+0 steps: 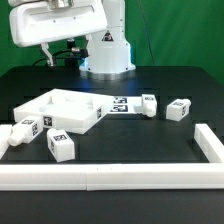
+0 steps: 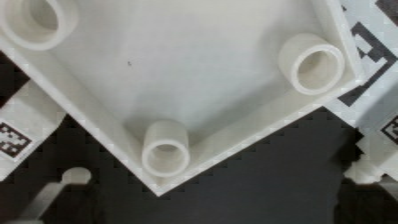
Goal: Assemble one leg
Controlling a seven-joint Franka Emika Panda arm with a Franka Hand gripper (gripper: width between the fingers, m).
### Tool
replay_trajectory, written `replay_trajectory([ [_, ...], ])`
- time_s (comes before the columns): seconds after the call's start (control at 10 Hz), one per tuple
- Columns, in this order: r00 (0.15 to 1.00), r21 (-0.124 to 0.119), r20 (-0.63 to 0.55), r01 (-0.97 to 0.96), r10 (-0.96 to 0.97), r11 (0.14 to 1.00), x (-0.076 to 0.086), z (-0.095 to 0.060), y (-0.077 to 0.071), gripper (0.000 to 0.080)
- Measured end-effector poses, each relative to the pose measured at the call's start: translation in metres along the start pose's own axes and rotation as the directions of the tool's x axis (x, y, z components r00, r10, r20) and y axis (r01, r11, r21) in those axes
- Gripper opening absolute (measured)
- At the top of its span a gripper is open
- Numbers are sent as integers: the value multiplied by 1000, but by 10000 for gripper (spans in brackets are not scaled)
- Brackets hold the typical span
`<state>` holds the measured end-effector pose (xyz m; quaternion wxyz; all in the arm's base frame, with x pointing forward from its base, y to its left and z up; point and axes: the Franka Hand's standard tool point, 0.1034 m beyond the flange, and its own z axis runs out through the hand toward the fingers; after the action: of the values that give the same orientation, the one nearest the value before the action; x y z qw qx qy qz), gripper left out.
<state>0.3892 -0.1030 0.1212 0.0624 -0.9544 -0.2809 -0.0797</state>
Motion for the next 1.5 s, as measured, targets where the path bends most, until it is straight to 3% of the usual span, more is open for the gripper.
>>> replay_trajectory([
  [0.1, 1000, -2, 1, -12, 12, 1000, -2, 0, 1, 649],
  [0.3, 989, -22, 14, -150, 150, 989, -29, 6, 9, 649],
  [0.4, 979, 27, 29, -203, 202, 979, -35, 8, 8, 649],
  [0.5, 973, 104, 39, -230, 227, 968, -41, 7, 11, 649],
  [0.6, 977, 116, 8, -212, 212, 970, -48, 13, 25, 649],
  [1.1, 967, 114, 32, -255, 253, 960, -51, 20, 27, 649],
  [1.2, 944, 94, 54, -329, 325, 940, -63, 29, 33, 649],
  [1.3, 905, 57, 68, -423, 419, 904, -70, 36, 41, 649],
  [1.4, 867, 58, 88, -497, 491, 866, -74, 44, 44, 649],
  [1.5, 813, 96, 115, -581, 571, 808, -79, 54, 47, 649],
])
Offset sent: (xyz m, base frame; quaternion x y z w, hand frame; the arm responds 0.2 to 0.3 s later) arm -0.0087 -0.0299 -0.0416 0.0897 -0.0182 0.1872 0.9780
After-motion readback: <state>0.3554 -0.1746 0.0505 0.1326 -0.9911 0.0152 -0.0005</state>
